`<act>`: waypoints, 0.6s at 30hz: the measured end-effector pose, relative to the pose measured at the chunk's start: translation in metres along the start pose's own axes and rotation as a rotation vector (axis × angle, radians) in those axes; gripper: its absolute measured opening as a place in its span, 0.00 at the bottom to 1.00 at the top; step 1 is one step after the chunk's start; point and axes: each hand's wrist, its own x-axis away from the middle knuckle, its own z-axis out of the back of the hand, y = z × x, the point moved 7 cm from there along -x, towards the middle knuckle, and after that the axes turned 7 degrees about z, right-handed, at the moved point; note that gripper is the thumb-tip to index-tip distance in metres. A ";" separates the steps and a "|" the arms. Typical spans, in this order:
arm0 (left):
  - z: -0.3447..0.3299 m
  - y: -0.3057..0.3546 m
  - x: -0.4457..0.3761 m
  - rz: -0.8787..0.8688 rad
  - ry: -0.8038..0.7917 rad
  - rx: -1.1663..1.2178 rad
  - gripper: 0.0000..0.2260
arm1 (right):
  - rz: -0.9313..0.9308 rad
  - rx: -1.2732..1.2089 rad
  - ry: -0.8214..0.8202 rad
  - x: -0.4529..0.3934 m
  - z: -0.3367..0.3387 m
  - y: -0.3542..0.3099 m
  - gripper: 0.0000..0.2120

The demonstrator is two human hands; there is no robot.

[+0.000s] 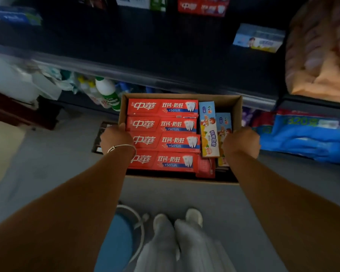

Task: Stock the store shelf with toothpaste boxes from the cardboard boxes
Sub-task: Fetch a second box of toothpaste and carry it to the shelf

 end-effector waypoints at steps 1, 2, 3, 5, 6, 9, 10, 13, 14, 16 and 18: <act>-0.014 0.000 -0.003 -0.010 -0.006 0.002 0.17 | -0.010 -0.001 0.003 -0.006 -0.011 0.009 0.15; -0.028 0.000 -0.006 -0.017 -0.015 0.004 0.17 | -0.019 -0.003 0.004 -0.011 -0.021 0.017 0.15; -0.042 -0.002 -0.010 -0.018 -0.020 0.010 0.16 | -0.030 -0.006 0.004 -0.017 -0.032 0.025 0.15; -0.074 -0.008 -0.023 -0.004 -0.023 0.013 0.16 | -0.056 -0.004 0.004 -0.030 -0.054 0.042 0.15; -0.091 -0.011 -0.031 -0.005 -0.026 0.000 0.17 | -0.065 0.001 0.006 -0.036 -0.065 0.050 0.15; -0.138 -0.017 -0.048 -0.047 -0.038 -0.020 0.17 | -0.073 0.000 0.014 -0.055 -0.099 0.070 0.14; -0.153 -0.020 -0.053 -0.047 -0.040 -0.007 0.16 | -0.075 -0.004 0.016 -0.062 -0.111 0.077 0.14; -0.193 -0.029 -0.069 -0.055 -0.025 0.005 0.17 | -0.090 -0.021 0.024 -0.080 -0.151 0.099 0.13; -0.210 -0.034 -0.078 -0.060 -0.033 -0.001 0.18 | -0.093 -0.032 0.025 -0.086 -0.164 0.105 0.13; -0.240 -0.043 -0.096 -0.072 -0.045 0.008 0.17 | -0.103 -0.048 0.022 -0.097 -0.191 0.117 0.14; -0.265 -0.051 -0.110 -0.063 -0.041 0.023 0.17 | -0.114 -0.059 0.019 -0.106 -0.216 0.128 0.14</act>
